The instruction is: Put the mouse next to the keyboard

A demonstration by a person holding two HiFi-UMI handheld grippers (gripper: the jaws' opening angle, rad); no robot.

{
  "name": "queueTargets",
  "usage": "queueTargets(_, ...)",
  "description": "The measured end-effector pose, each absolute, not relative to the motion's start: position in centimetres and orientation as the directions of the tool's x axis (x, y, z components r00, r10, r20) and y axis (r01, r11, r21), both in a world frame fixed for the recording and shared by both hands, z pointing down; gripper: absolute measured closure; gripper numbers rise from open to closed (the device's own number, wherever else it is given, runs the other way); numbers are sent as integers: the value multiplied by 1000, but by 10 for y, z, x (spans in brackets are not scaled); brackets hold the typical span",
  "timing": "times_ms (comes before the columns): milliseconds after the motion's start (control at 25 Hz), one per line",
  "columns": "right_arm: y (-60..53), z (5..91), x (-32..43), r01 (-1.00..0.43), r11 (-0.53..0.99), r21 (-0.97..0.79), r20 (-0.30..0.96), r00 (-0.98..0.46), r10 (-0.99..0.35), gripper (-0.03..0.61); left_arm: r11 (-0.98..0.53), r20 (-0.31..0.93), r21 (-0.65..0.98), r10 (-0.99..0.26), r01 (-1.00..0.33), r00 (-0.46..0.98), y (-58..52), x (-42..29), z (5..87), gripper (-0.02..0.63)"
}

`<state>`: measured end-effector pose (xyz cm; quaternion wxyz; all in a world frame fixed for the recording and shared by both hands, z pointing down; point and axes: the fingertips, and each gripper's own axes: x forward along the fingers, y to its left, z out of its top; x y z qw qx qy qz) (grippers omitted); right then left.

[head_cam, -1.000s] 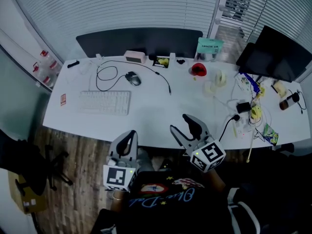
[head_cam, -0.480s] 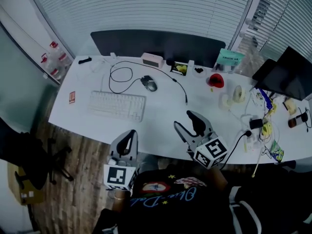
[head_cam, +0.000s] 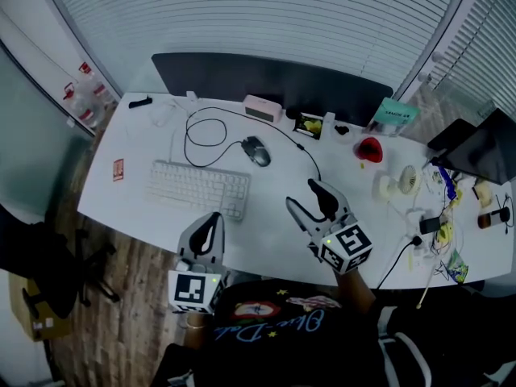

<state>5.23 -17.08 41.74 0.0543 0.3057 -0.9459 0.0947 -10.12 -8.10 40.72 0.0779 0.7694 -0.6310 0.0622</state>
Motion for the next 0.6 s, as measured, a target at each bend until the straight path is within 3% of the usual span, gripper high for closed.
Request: queueTargets(600,-244,466,-12,-585,803,-112,305,-789,-533,330,-174,244,82,-951,-981,189,-137,-164,426,611)
